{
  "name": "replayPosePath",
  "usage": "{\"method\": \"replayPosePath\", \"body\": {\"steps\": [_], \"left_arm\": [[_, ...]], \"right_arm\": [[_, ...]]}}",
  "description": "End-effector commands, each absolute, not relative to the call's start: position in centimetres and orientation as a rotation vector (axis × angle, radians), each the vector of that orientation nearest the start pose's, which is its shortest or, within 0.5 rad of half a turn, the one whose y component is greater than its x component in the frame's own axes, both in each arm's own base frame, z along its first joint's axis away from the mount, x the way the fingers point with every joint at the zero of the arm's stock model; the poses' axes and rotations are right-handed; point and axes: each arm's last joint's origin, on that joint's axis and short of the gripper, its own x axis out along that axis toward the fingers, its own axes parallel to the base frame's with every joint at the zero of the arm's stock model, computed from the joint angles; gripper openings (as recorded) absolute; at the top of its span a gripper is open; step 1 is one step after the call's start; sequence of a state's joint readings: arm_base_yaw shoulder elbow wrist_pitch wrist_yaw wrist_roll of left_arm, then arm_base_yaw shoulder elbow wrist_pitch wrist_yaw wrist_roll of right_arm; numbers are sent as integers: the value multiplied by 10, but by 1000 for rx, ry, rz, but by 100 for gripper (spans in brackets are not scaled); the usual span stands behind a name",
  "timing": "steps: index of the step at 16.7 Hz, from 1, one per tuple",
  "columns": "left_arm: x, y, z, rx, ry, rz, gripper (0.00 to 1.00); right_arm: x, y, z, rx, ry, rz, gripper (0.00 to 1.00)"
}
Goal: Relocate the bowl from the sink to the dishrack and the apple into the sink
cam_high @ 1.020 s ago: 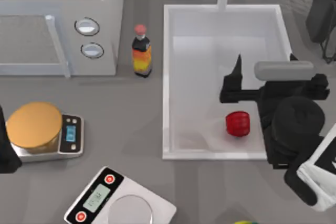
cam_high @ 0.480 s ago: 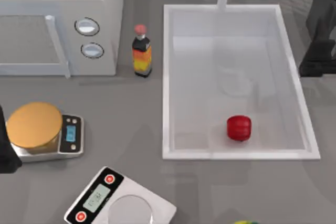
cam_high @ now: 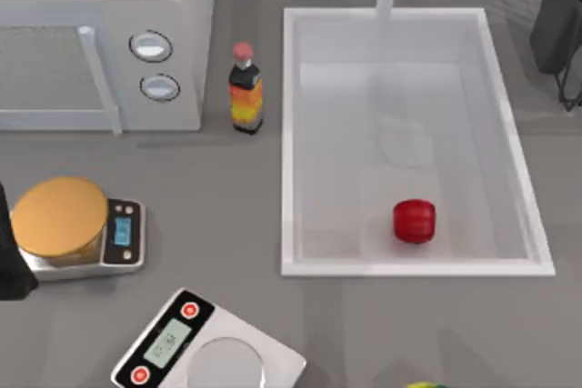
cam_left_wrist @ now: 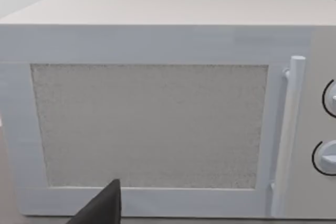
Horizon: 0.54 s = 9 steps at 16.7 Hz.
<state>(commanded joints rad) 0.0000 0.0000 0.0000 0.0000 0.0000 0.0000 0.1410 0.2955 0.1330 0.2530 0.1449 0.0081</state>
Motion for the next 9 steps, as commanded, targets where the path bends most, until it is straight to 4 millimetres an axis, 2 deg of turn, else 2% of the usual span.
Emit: {"method": "replayPosePath", "body": {"steps": [5,9], "left_arm": [[106,-1,160,0,0,0,100],[106,-1,160,0,0,0,100]], "right_arm": [[107,0,167,2,-15,0,100],[106,-1,160,0,0,0,100]]}}
